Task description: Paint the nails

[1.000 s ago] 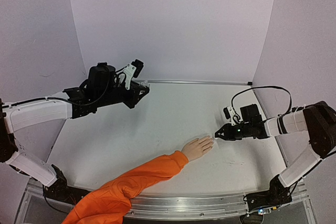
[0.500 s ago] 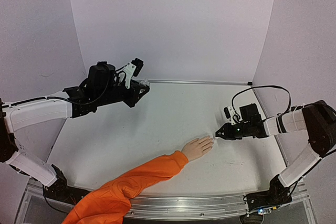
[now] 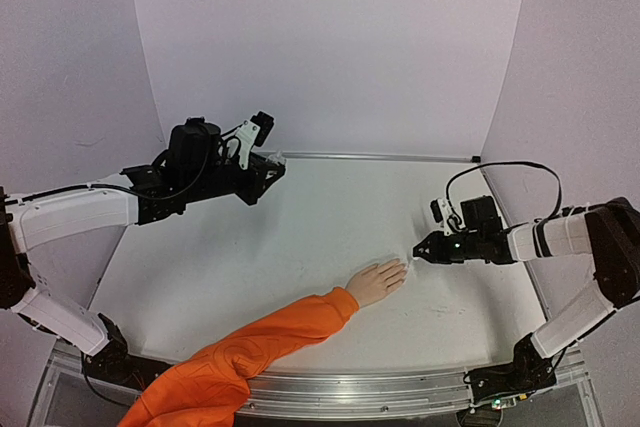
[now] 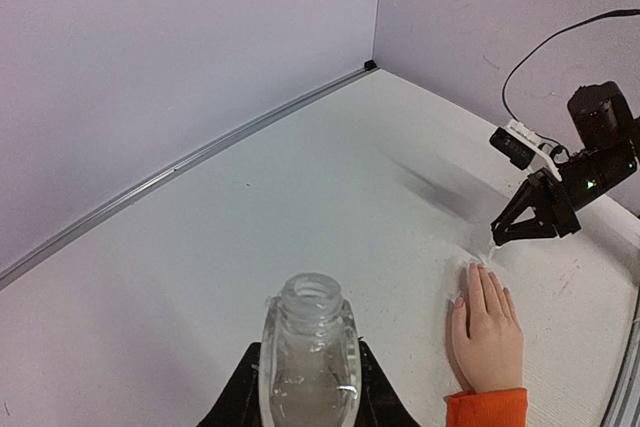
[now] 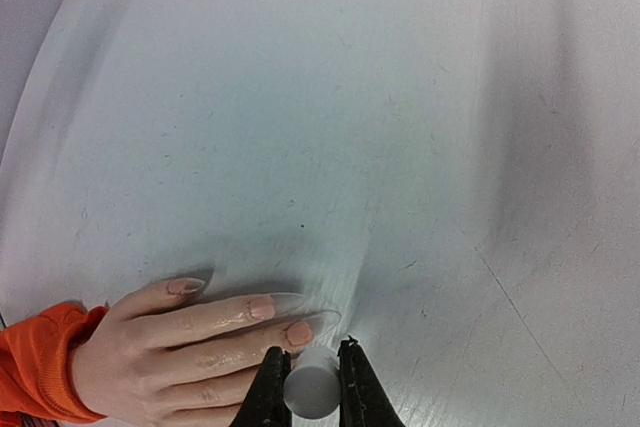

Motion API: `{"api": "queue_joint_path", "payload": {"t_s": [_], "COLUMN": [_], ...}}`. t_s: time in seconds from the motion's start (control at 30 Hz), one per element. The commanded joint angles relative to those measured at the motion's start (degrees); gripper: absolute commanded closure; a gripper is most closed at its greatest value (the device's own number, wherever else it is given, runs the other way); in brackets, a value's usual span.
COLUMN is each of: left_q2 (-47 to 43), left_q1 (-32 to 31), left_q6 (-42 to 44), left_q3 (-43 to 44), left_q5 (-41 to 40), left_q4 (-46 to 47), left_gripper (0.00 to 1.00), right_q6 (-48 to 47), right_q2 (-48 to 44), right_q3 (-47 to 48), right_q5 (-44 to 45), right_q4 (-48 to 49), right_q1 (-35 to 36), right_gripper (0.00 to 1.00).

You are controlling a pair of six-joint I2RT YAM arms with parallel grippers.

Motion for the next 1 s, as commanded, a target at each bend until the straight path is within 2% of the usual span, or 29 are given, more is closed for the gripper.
{"api": "queue_joint_path", "payload": {"t_s": [0.0,0.97], "left_q2": [-0.9,-1.2], "left_q1": [0.3,0.2], "left_q6": [0.2,-0.3], "left_q3": [3.3,3.1], "left_q5": [-0.3,0.0], "left_q4": [3.4,3.4], "left_gripper": [1.00,1.00], "right_q6": [-0.2,-0.9], "right_q2": [-4.4,0.2], "right_q3": [-1.0,0.6], "right_q5": [-2.4,-4.4], "right_q4": [0.9,-1.0], "right_q1": [0.4,1.5], "right_gripper": [1.00,1.00]}}
